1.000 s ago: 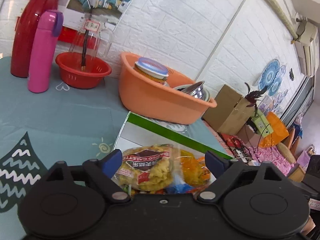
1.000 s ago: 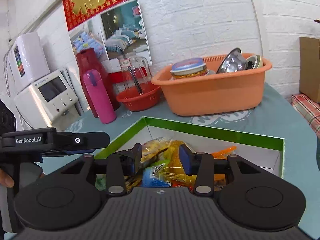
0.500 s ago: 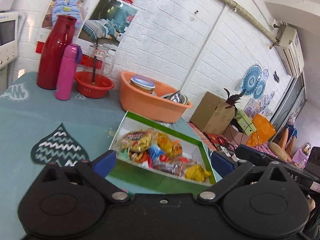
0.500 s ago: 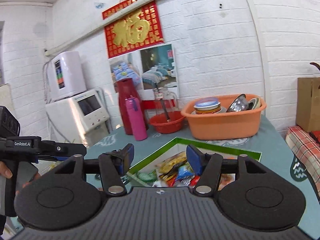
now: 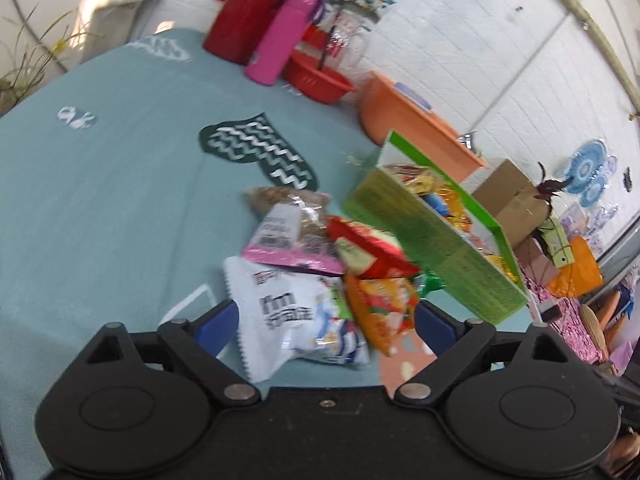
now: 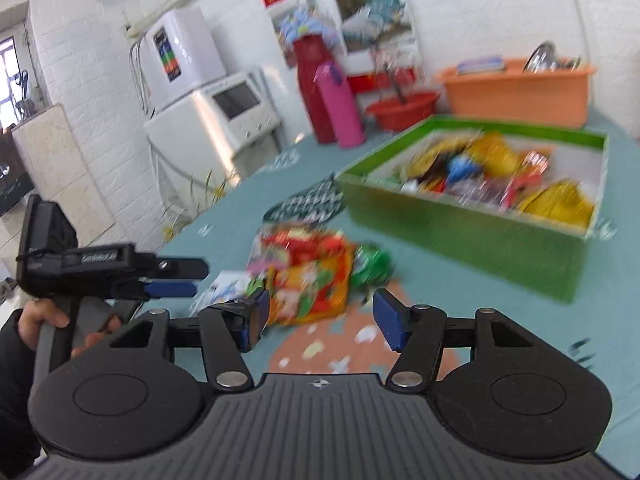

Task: Organize snacks
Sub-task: 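Grasp the white 'I'm' bag with the left tool while the right tool grasps a white cartoon packet, then carry both white packets into the green box and open both tools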

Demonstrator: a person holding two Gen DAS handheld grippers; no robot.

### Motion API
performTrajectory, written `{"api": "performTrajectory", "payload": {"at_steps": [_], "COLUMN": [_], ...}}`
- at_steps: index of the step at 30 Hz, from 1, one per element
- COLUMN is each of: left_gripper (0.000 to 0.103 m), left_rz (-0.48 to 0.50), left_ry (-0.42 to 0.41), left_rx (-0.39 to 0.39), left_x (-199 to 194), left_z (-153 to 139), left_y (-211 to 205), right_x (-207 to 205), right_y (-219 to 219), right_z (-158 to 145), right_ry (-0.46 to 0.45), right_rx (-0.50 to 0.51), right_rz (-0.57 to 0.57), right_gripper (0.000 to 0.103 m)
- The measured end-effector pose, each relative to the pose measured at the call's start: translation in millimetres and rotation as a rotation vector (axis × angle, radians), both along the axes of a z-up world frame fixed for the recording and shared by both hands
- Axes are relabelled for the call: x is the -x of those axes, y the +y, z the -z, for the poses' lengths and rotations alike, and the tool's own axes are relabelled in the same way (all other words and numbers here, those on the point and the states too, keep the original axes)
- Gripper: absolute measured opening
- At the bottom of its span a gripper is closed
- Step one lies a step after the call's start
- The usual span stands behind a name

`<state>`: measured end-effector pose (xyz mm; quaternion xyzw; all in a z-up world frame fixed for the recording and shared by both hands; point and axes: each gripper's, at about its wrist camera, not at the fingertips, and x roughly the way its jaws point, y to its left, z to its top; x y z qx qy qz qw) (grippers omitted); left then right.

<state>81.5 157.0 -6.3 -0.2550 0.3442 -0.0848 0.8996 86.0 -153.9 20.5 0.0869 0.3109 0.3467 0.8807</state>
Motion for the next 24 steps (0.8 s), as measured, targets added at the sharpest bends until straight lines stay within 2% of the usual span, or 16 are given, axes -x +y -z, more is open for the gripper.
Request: {"api": "performTrajectory", "payload": {"at_steps": [3, 4, 5, 7, 8, 11, 18, 19, 21, 22, 24], "left_gripper": [0.103, 0.099, 0.086, 0.071, 0.066, 0.064, 0.064, 0.060, 0.033, 0.025, 0.023], "left_rz": [0.005, 0.008, 0.014, 0.027, 0.029, 0.028, 0.050, 0.053, 0.060, 0.071, 0.074], "left_ry": [0.019, 0.021, 0.021, 0.024, 0.026, 0.030, 0.020, 0.018, 0.016, 0.018, 0.020], "left_rx": [0.021, 0.024, 0.023, 0.025, 0.033, 0.047, 0.069, 0.066, 0.045, 0.047, 0.054], "left_x": [-6.5, -8.5, -10.0, -11.2, -11.6, -11.2, -11.6, -12.0, -12.3, -12.1, -7.0], "left_z": [9.2, 10.7, 11.6, 14.1, 15.2, 19.1, 20.6, 20.8, 21.6, 22.7, 22.1], "left_y": [7.5, 8.5, 9.5, 13.4, 15.9, 23.3, 27.7, 27.5, 25.1, 24.0, 21.0], "right_x": [-0.8, -0.8, -1.6, -3.5, -4.1, -9.4, -22.1, -23.7, -24.4, -24.5, -23.6], "right_y": [21.7, 28.5, 35.2, 48.8, 54.4, 70.8, 85.1, 87.4, 90.8, 93.0, 97.4], "right_z": [15.7, 21.0, 25.7, 33.6, 37.1, 43.3, 52.1, 51.9, 52.7, 53.4, 53.6], "right_ry": [0.064, 0.090, 0.116, 0.156, 0.169, 0.192, 0.229, 0.232, 0.229, 0.222, 0.201], "right_rx": [-0.005, -0.013, -0.022, -0.038, -0.044, -0.061, -0.149, -0.156, -0.165, -0.163, -0.137], "right_rz": [-0.045, -0.060, -0.076, -0.106, -0.112, -0.112, -0.043, -0.038, -0.037, -0.034, -0.029], "right_gripper": [0.091, 0.090, 0.087, 0.080, 0.079, 0.075, 0.074, 0.074, 0.072, 0.068, 0.046]}}
